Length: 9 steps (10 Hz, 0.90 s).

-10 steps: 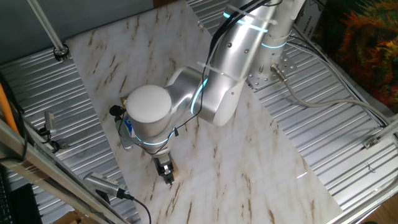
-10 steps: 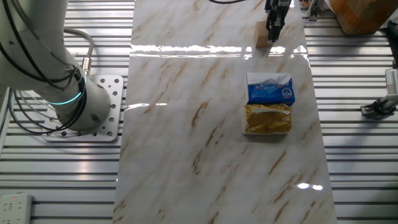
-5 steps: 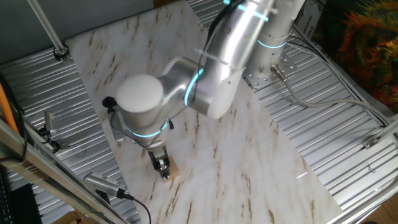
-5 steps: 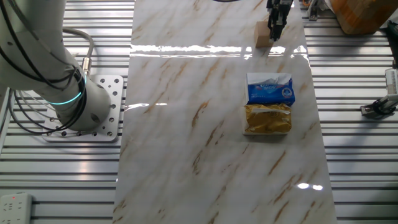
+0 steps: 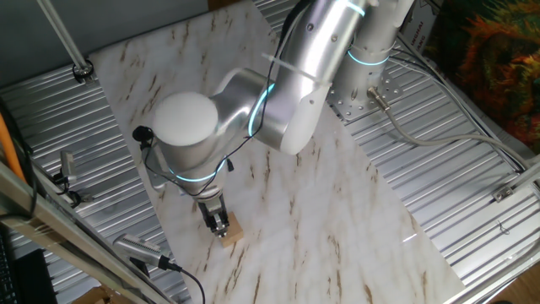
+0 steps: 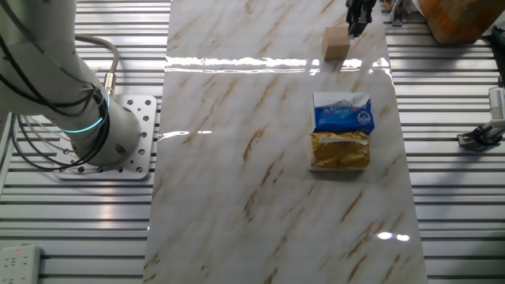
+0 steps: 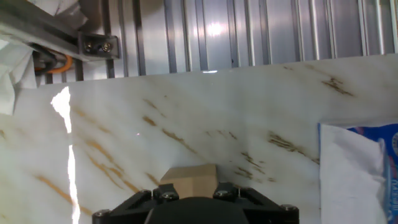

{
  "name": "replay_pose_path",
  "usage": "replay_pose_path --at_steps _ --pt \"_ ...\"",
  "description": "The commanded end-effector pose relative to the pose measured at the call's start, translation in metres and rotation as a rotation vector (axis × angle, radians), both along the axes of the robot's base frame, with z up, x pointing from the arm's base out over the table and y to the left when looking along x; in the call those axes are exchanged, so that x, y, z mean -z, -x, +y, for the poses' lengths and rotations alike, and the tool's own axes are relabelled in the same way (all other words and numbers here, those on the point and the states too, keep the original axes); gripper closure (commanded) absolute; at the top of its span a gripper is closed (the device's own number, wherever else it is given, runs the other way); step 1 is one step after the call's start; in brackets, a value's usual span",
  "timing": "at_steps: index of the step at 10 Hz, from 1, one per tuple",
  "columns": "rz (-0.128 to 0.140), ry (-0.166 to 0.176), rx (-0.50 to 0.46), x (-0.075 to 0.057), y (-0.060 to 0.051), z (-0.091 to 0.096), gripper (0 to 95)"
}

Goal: Pick up the small block on the left and move it to the right

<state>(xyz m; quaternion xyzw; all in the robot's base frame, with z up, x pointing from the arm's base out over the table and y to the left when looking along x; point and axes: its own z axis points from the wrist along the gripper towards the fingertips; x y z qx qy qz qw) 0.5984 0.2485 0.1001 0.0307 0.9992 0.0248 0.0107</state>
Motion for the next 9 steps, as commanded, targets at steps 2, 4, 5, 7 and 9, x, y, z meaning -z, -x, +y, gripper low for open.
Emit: replay_pose_path --at_steps 2,4,5,7,9 --pt "0.004 0.023 0.003 -0.005 0.0 0.0 95.0" --pt "0.004 0.023 -0.007 -0.014 0.001 -0.005 95.0" --pt "0.003 0.024 -0.018 -0.016 0.003 -0.01 95.0" --pt "0.005 0.019 -0.047 -0.022 0.009 -0.031 95.0" --pt "0.012 0.022 -0.091 -0.033 0.011 -0.057 95.0"
